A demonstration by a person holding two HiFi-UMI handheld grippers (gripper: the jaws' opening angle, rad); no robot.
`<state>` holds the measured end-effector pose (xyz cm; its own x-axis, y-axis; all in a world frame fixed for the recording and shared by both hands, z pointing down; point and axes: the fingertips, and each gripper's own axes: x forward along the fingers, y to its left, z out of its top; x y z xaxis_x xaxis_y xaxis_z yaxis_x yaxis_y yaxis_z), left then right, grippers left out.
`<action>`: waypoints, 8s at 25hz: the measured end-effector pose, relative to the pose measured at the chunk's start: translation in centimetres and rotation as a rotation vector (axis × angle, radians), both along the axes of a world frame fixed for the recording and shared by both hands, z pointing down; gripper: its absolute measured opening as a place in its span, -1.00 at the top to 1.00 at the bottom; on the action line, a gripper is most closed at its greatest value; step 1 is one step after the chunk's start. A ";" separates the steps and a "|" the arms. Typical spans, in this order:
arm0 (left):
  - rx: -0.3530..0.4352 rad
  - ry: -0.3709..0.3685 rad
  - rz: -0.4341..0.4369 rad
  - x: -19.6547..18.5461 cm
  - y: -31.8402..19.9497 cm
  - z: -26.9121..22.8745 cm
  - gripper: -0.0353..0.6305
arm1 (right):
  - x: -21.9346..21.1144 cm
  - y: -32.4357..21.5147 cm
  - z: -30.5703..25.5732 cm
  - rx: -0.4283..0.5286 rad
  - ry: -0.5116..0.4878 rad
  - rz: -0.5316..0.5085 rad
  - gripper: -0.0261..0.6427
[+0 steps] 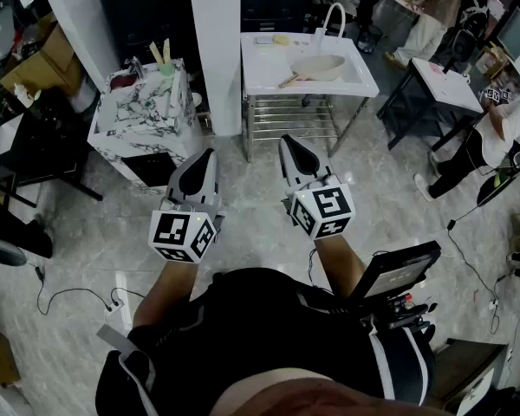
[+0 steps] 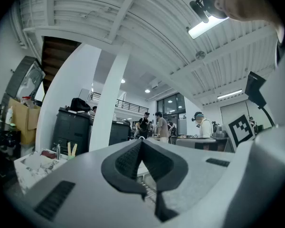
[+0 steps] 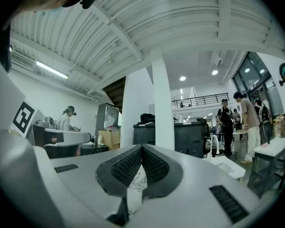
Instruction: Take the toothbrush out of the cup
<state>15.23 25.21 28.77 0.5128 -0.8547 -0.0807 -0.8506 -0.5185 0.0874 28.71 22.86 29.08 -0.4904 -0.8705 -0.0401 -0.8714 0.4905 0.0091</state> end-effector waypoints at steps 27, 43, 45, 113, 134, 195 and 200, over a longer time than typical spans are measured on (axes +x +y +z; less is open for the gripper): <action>-0.024 0.015 0.003 -5.4 0.8 1.0 0.89 | -6.1 0.8 0.1 -0.013 -0.046 -0.016 0.85; 0.000 0.025 0.008 -13.2 1.9 1.6 0.89 | -14.3 1.0 0.7 -0.007 -0.039 -0.048 0.85; 0.002 0.022 0.011 -13.8 1.9 1.6 0.89 | -15.1 1.0 0.7 -0.005 -0.034 -0.055 0.85; -0.120 -0.054 -0.144 -17.4 -38.0 4.7 0.89 | -20.5 -37.9 2.4 -0.042 -0.101 -0.200 0.85; -0.148 -0.004 -0.076 -31.0 -49.8 6.1 0.89 | -32.4 -48.4 3.5 -0.075 -0.069 -0.045 0.85; -0.455 -0.043 -0.321 -32.6 -65.4 24.2 0.71 | -40.3 -71.2 29.1 -0.424 0.052 -0.378 0.47; -0.410 -0.034 -0.278 -32.4 -65.3 23.0 0.71 | -41.0 -71.3 28.7 -0.408 0.050 -0.384 0.73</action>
